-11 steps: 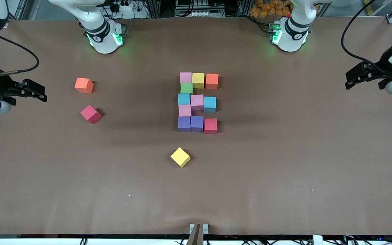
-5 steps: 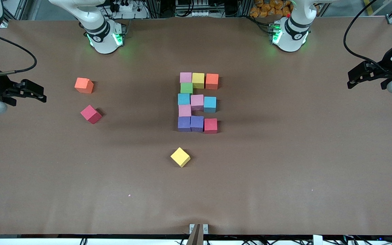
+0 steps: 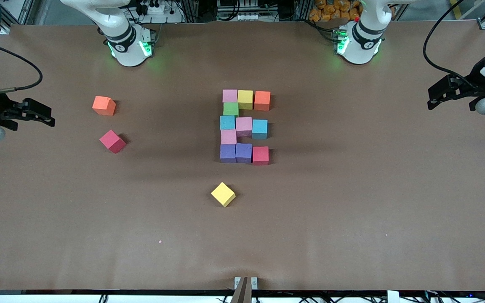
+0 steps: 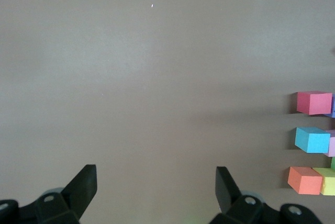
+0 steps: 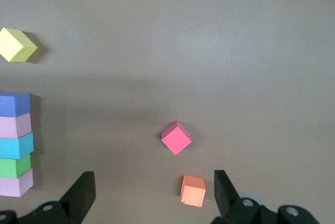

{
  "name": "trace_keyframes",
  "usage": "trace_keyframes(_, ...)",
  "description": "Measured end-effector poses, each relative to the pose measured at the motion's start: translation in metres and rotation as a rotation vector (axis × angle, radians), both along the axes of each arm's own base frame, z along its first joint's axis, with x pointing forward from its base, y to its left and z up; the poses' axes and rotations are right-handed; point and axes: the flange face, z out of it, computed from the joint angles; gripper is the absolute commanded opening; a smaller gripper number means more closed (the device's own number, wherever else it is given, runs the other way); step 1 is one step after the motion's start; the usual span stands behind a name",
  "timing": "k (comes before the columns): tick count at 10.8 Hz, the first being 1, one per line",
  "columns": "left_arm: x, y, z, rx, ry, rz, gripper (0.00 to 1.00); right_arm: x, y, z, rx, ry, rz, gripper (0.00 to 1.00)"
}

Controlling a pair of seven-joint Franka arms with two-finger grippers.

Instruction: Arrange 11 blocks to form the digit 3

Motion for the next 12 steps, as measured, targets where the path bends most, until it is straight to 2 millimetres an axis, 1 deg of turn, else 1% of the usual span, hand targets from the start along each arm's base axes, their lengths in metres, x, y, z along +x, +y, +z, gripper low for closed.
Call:
trace_keyframes(4,0.0000,0.0021,0.0013,0.000,-0.003,0.004,1.00,0.0001,-0.0021,0.0000,0.000,0.000,-0.003,1.00)
trace_keyframes(8,-0.0031,0.0067,0.0085,0.000,-0.016,0.012,1.00,0.0002,-0.0031,-0.0001,0.000,0.000,-0.005,1.00)
trace_keyframes(12,-0.0040,-0.0013,0.0087,0.000,-0.016,-0.002,1.00,0.0008,-0.0038,-0.0017,0.000,0.003,-0.006,1.00)
